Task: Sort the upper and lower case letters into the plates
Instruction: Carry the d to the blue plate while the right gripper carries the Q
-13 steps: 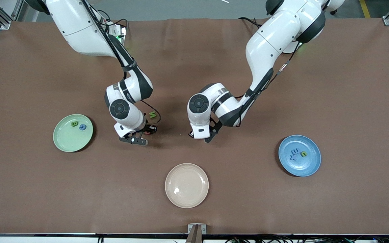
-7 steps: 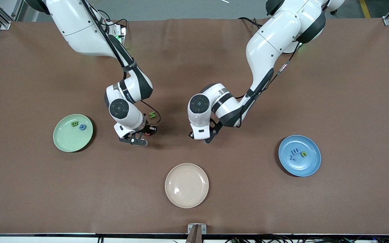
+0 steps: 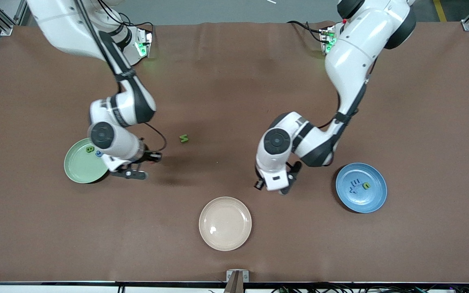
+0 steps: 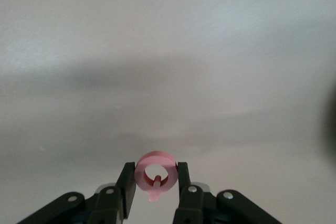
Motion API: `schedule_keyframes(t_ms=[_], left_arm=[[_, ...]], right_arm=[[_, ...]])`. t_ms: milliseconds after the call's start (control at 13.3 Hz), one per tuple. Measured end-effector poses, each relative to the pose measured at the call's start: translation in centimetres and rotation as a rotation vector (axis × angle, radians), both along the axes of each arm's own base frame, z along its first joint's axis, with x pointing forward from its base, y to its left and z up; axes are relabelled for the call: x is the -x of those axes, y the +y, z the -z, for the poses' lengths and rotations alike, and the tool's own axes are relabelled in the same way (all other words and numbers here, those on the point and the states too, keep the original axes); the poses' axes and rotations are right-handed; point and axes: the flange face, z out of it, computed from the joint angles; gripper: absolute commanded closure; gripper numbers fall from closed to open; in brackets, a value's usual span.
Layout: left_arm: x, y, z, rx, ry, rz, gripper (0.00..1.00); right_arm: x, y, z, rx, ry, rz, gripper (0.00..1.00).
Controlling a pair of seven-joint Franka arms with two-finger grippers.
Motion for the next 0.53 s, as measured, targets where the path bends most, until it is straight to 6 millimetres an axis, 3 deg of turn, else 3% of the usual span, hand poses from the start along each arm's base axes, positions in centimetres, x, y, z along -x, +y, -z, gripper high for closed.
schedule_keyframes(t_ms=[226, 376, 526], left_arm=[[-2.5, 6.3, -2.7, -0.069, 0.042, 0.066, 1.00], [-3.9, 11.0, -3.6, -0.090, 0.082, 0.110, 0.99], [-4.3, 15.7, -2.8, -0.106, 0.130, 0.150, 0.99]], right_arm=[[-0.6, -9.4, -2.6, -0.003, -0.001, -0.096, 0.85], [-0.6, -15.5, -2.0, -0.010, 0.000, -0.145, 0.85], [-0.6, -20.2, -1.1, -0.020, -0.018, -0.187, 0.84]])
